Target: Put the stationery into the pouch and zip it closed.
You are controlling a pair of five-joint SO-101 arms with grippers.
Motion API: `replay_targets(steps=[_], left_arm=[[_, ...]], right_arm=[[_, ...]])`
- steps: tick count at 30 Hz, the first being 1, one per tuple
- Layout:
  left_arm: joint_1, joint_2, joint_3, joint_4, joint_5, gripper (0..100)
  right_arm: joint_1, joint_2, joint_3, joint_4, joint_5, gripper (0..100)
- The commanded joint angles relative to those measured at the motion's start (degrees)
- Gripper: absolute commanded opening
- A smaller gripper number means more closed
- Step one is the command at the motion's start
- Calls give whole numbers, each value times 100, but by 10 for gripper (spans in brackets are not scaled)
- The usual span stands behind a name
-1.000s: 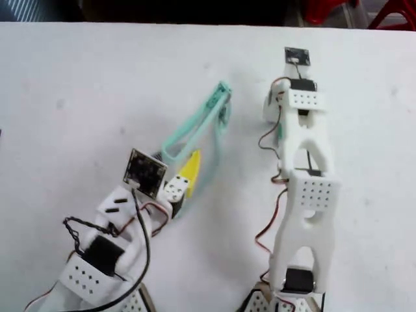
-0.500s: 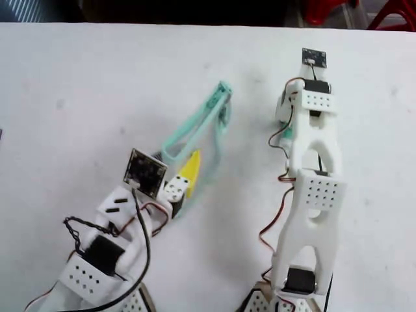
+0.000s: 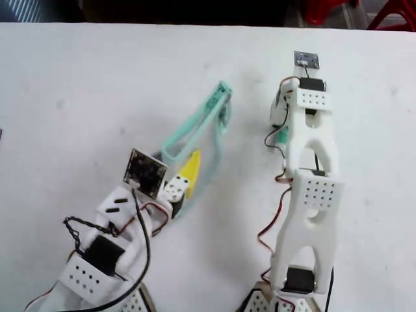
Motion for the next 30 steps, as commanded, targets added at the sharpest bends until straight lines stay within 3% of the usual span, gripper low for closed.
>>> replay_targets(steps=[1, 9, 14, 23, 30], left_arm=[[48, -84, -158, -9, -53, 86], [31, -84, -158, -9, -53, 86], [57, -84, -158, -9, -53, 86], [57, -84, -167, -9, -53, 86], [66, -84, -176, -18, -316, 85]], right_arm=[[-119, -462, -88, 110, -35, 16], [-145, -514, -105, 268, -62, 17], [-444, -1095, -79, 884, -738, 17], [-532, -1657, -70, 1358, -747, 17], [-655, -3064, -114, 1965, -730, 16]])
